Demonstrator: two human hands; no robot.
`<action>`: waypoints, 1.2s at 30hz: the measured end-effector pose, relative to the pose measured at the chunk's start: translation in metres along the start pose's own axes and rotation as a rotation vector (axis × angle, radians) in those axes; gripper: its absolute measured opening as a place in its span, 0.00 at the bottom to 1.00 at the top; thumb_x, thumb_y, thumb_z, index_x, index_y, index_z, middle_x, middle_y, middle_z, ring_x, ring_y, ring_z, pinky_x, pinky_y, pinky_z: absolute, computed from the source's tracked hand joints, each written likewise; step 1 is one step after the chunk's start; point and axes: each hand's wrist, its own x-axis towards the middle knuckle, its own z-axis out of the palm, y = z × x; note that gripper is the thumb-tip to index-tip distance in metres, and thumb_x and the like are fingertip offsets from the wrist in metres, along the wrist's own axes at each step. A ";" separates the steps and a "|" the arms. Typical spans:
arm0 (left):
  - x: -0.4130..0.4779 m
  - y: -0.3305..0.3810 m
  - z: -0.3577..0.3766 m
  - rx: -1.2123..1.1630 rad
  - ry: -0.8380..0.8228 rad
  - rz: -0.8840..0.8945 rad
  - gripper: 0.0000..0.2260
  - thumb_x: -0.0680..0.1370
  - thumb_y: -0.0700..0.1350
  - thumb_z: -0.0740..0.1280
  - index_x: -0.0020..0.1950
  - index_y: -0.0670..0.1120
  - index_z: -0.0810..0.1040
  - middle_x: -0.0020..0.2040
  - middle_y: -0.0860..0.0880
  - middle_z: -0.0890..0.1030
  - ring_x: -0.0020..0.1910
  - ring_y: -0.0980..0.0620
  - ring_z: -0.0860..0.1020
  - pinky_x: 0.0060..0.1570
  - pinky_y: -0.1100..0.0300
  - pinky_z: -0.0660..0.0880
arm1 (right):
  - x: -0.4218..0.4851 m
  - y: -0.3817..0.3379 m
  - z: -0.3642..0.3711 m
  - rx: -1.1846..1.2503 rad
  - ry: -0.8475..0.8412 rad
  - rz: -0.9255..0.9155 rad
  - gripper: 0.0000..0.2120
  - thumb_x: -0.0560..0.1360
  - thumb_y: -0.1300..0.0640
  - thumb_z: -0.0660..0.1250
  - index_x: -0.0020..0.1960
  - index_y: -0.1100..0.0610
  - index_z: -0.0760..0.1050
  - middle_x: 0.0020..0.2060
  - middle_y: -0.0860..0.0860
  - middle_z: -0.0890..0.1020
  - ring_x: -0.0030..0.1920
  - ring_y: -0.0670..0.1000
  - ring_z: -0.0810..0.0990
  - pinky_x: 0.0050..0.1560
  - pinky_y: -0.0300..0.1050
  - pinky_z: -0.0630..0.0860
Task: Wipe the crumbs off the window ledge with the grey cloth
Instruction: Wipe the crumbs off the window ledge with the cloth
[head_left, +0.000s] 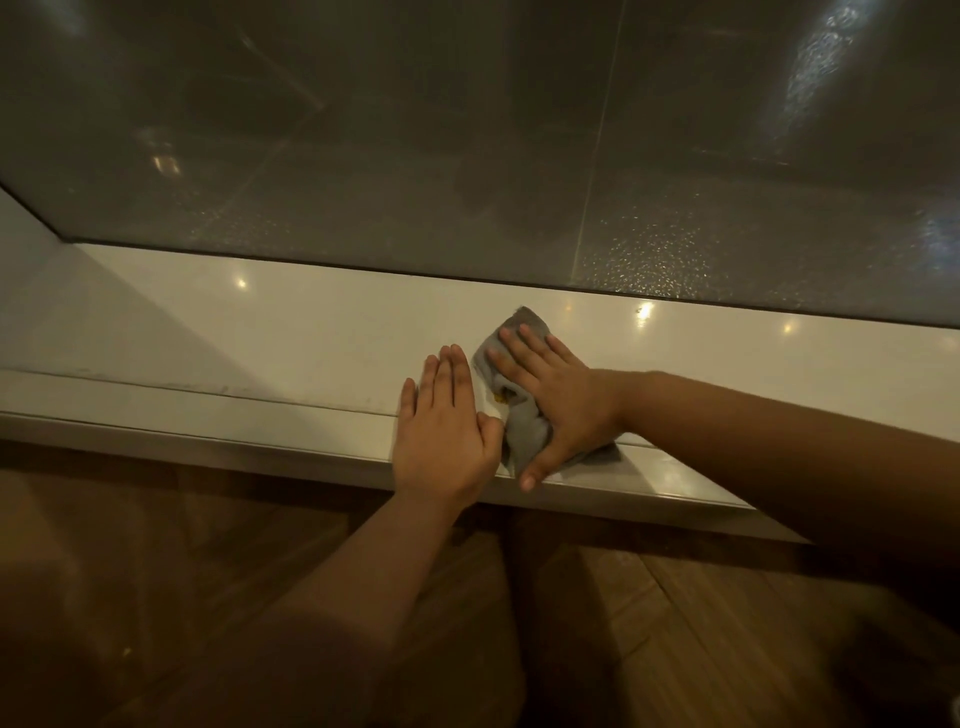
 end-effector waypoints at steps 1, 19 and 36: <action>0.000 0.000 0.000 0.000 -0.001 -0.001 0.36 0.71 0.56 0.34 0.77 0.43 0.40 0.79 0.45 0.46 0.78 0.49 0.45 0.75 0.51 0.43 | 0.000 0.002 0.006 0.017 0.041 -0.010 0.67 0.52 0.18 0.56 0.73 0.52 0.25 0.73 0.53 0.27 0.72 0.56 0.24 0.74 0.60 0.33; 0.001 -0.010 -0.020 -0.588 -0.137 -0.088 0.24 0.82 0.51 0.41 0.77 0.46 0.43 0.79 0.49 0.47 0.78 0.55 0.45 0.75 0.60 0.40 | 0.013 -0.025 0.030 0.294 0.506 0.250 0.56 0.63 0.24 0.59 0.77 0.53 0.38 0.78 0.48 0.43 0.77 0.47 0.40 0.76 0.49 0.38; -0.039 0.026 -0.042 -0.804 0.292 -0.173 0.15 0.77 0.38 0.63 0.63 0.44 0.69 0.57 0.48 0.74 0.48 0.59 0.74 0.45 0.76 0.74 | 0.041 -0.055 0.013 0.452 0.497 0.679 0.52 0.67 0.24 0.50 0.76 0.56 0.34 0.77 0.54 0.37 0.76 0.53 0.35 0.74 0.51 0.35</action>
